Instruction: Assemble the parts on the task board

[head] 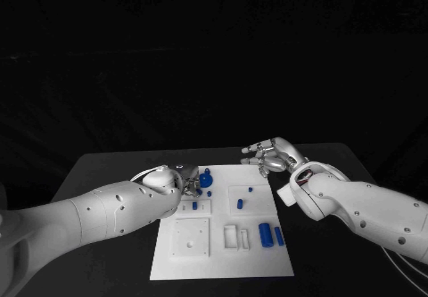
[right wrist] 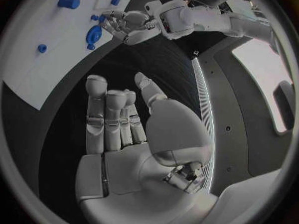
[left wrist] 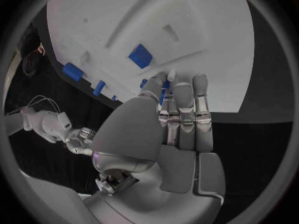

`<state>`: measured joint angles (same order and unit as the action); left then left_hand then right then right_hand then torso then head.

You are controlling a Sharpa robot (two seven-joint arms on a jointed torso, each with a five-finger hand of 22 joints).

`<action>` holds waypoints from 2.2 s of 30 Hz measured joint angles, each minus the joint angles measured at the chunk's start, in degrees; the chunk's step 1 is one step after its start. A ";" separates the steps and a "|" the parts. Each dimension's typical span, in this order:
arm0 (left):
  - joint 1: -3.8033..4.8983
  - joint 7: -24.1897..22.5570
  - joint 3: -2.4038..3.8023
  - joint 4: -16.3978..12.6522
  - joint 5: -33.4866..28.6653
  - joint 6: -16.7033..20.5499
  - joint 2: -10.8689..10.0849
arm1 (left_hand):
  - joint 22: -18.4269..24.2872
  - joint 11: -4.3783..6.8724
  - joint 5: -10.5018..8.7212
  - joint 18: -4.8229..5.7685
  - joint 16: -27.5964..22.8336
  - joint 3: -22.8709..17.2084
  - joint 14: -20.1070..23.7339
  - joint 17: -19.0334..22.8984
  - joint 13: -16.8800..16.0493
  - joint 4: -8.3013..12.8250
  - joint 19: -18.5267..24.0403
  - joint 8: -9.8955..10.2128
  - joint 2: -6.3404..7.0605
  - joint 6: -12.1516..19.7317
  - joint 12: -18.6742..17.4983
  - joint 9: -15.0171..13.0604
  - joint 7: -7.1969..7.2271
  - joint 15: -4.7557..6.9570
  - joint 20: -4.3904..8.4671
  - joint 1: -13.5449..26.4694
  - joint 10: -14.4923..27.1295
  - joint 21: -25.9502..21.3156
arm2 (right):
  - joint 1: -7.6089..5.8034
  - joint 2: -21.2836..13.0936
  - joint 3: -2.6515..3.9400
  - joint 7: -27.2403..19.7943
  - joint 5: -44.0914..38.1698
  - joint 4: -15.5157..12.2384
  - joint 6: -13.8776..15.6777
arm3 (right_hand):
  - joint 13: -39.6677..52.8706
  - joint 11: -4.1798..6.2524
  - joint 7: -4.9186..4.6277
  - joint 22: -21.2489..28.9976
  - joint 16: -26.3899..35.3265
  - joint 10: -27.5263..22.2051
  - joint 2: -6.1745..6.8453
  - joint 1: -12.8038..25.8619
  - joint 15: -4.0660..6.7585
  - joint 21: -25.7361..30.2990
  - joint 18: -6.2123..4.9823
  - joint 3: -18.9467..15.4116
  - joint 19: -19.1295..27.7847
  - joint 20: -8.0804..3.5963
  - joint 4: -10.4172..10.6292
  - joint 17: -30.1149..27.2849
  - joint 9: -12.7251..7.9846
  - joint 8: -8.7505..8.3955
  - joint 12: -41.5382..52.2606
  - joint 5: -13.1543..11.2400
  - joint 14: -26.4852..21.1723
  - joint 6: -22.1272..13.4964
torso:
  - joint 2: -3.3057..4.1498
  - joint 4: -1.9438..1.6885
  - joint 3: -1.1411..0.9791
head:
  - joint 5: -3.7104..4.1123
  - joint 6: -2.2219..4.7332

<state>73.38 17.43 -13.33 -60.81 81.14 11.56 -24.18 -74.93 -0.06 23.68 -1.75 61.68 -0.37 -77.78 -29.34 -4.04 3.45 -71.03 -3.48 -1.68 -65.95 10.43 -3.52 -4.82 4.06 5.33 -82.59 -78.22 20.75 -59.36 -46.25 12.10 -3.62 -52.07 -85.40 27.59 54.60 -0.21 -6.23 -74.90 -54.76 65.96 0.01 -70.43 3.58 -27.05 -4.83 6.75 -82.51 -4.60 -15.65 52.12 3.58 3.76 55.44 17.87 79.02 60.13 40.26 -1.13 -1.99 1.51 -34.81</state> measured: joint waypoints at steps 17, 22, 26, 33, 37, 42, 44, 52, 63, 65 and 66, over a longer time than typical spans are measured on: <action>-0.72 -4.66 -0.45 -2.48 -4.19 4.72 -2.70 | 0.01 0.16 0.09 0.01 0.23 -6.40 -0.48 0.01 -0.21 0.42 0.42 0.23 1.66 -0.37 0.18 -0.08 0.22 0.41 0.00 3.66 -0.64 1.44 | 0.00 -0.04 0.00 0.00 0.03 -0.03 -0.01 | -0.01 0.00 0.00 -0.04 -0.21 0.00 0.06 0.40 0.00 0.00 0.01 -0.25 0.00 0.00 0.25 0.00 0.00 0.00 0.00 0.99 0.00 0.00 | -0.04 -0.04 0.02 | 0.02 0.50; -0.79 -6.71 -0.28 -3.89 -7.60 6.63 -3.95 | 0.02 0.75 0.09 0.00 0.23 -6.60 -0.48 -0.01 -0.57 0.22 0.42 0.33 1.88 -0.36 0.57 -0.04 0.22 0.41 0.00 3.88 -1.63 1.44 | 0.00 -0.08 0.00 -0.01 0.04 -0.01 -0.01 | -0.01 0.00 0.00 -0.04 -0.21 0.00 -0.01 0.47 0.00 0.00 0.00 -0.25 0.00 0.00 0.24 0.06 0.00 0.00 0.00 1.22 0.00 0.00 | -0.05 -0.08 0.03 | 0.03 0.66; -0.74 -8.83 0.30 -5.36 -10.88 8.20 -4.87 | 0.02 0.54 0.09 0.00 0.23 -6.64 -0.48 -0.05 -0.28 0.18 0.42 0.10 1.88 -0.36 0.34 -0.01 0.22 0.41 0.00 3.88 -1.43 1.44 | 0.00 -0.11 0.00 -0.03 0.05 0.02 -0.01 | -0.01 0.00 0.00 -0.03 -0.21 0.00 -0.01 0.47 0.00 0.00 0.00 -0.24 0.00 0.00 0.24 0.06 0.00 0.00 0.00 1.22 0.00 0.00 | -0.05 -0.07 0.03 | -0.06 0.81; -0.71 -11.64 1.97 -6.74 -15.40 9.63 -6.21 | 0.02 0.54 0.31 0.00 0.23 -6.81 -0.48 -0.05 -0.27 0.03 0.41 -0.48 1.75 -0.50 0.34 -0.51 0.12 0.41 0.00 4.17 -1.43 1.44 | 0.01 -0.13 0.00 -0.03 0.06 0.22 -0.07 | -0.02 -0.01 0.00 -0.03 -0.21 0.00 0.00 0.46 0.00 0.00 0.00 -0.48 0.00 0.00 0.48 0.06 0.00 0.00 0.00 1.22 0.00 0.00 | -0.05 -0.05 0.04 | -0.09 0.93; -0.69 -12.89 2.88 -7.19 -17.68 9.83 -6.69 | 0.02 0.54 0.31 0.01 0.23 -6.95 -0.48 -0.04 -0.27 0.17 0.44 -0.30 1.93 -0.50 0.34 -0.17 0.12 0.41 0.02 4.25 -1.43 1.44 | 0.01 -0.10 0.00 -0.03 0.09 0.39 -0.13 | 0.00 -0.01 0.00 -0.03 -0.21 0.00 0.00 0.46 0.00 0.00 0.01 -0.48 0.00 0.00 0.48 0.06 0.00 0.00 0.00 1.22 0.00 0.00 | -0.05 -0.04 0.04 | -0.13 1.09; -0.68 -14.09 4.04 -8.14 -20.92 9.76 -7.48 | 0.02 0.54 0.31 0.00 0.23 -6.95 -0.48 -0.04 -0.27 0.18 0.62 -0.30 1.94 -0.50 0.34 -0.17 0.12 0.41 0.21 4.25 -1.43 1.44 | 0.03 0.09 0.00 -0.03 0.16 0.83 -0.25 | 0.03 0.00 0.00 -0.03 -0.21 0.00 0.00 0.46 0.00 0.00 0.01 -0.48 0.00 0.00 0.48 0.06 0.00 0.00 0.00 1.22 0.00 0.00 | -0.03 0.03 0.04 | -0.14 1.35; -0.67 -14.54 4.54 -8.86 -22.85 9.59 -7.94 | -0.02 0.42 0.31 0.00 0.23 -6.95 -0.48 -0.04 -0.27 0.18 0.62 -0.30 1.94 -0.50 0.34 -0.17 0.12 0.41 0.21 4.25 -1.30 1.44 | 0.08 0.20 0.00 -0.03 0.23 1.08 -0.30 | 0.03 -0.01 0.00 -0.03 -0.21 0.00 0.00 0.46 0.00 0.00 0.01 -0.48 0.00 0.00 0.48 0.05 0.00 0.00 0.00 1.22 0.00 0.00 | -0.01 0.01 0.03 | -0.14 1.48; -0.26 -15.56 5.50 -10.66 -31.49 8.26 -9.73 | -0.02 0.21 0.31 0.00 0.23 -7.23 -0.47 -0.13 -0.27 0.46 0.62 -0.30 1.93 -0.49 0.34 -0.17 0.12 0.41 0.21 4.25 -1.09 1.44 | 0.29 0.59 0.00 0.01 0.72 1.72 -0.58 | 0.10 -0.01 0.00 -0.02 -0.21 0.00 0.00 0.46 0.00 -0.42 0.01 -0.48 0.00 0.00 0.48 0.16 0.00 0.00 0.00 1.22 0.00 0.00 | -0.03 -0.07 -0.02 | 0.00 1.66; 0.00 -16.22 5.64 -10.40 -34.01 6.90 -9.68 | -0.01 0.14 -0.45 0.00 0.22 -7.70 -0.22 -0.15 -0.18 1.42 1.14 -0.30 2.23 -0.48 0.34 -0.18 0.12 0.18 0.10 3.96 -0.16 1.98 | 0.46 1.17 -0.01 2.08 -1.40 1.98 -2.07 | 0.76 0.21 0.34 -0.02 -0.83 0.41 -0.29 -0.19 0.21 -1.44 0.01 1.61 -0.22 -0.22 -0.54 0.74 0.00 0.00 0.84 0.99 0.22 1.92 | -0.03 0.00 0.01 | -0.36 1.86; 0.02 -16.32 5.65 -10.31 -33.63 6.73 -9.55 | -0.01 0.14 -0.45 0.00 0.22 -7.69 -0.22 -0.05 -0.17 1.89 1.24 -0.30 2.60 -0.98 0.34 -0.18 -0.01 0.18 0.00 3.58 -0.16 1.98 | 0.47 1.57 -0.03 3.14 -3.51 2.06 -2.78 | 1.15 0.53 0.63 -0.01 -1.16 0.74 -0.06 -0.41 0.41 -2.12 0.00 3.16 -0.21 -0.21 -0.57 0.97 0.00 0.00 1.17 0.99 0.42 2.39 | -0.03 0.01 0.03 | -0.43 1.90; 0.02 -16.34 5.65 -10.30 -33.56 6.70 -9.53 | -0.01 0.14 -0.45 0.00 0.22 -7.69 -0.22 -0.03 -0.15 1.89 1.24 -0.30 2.60 -1.00 0.34 -0.18 0.01 0.18 0.00 3.58 -0.17 1.98 | 0.47 1.64 -0.03 3.29 -3.84 2.08 -2.90 | 1.24 0.62 0.61 -0.01 -1.23 0.82 -0.06 -0.41 0.41 -2.27 0.01 3.35 -0.21 -0.21 -0.58 1.03 0.00 0.00 1.31 0.99 0.42 2.53 | -0.03 0.01 0.03 | -0.44 1.90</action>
<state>73.39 1.09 -7.68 -71.11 47.58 18.26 -33.71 -74.93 0.09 23.23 -1.75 61.90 -8.06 -78.00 -29.37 -4.19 5.34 -69.79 -3.78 0.92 -66.95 10.77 -3.70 -4.81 4.24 5.33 -79.00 -78.39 22.73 -58.89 -44.61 12.07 -0.33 -55.90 -83.33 24.70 55.84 0.41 -5.62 -74.92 -55.99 66.78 -0.05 -70.84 3.99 -29.32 -4.83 10.10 -82.72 -4.81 -16.23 53.14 3.58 3.76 56.75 18.86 79.44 62.67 40.23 -1.12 -1.96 1.07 -32.92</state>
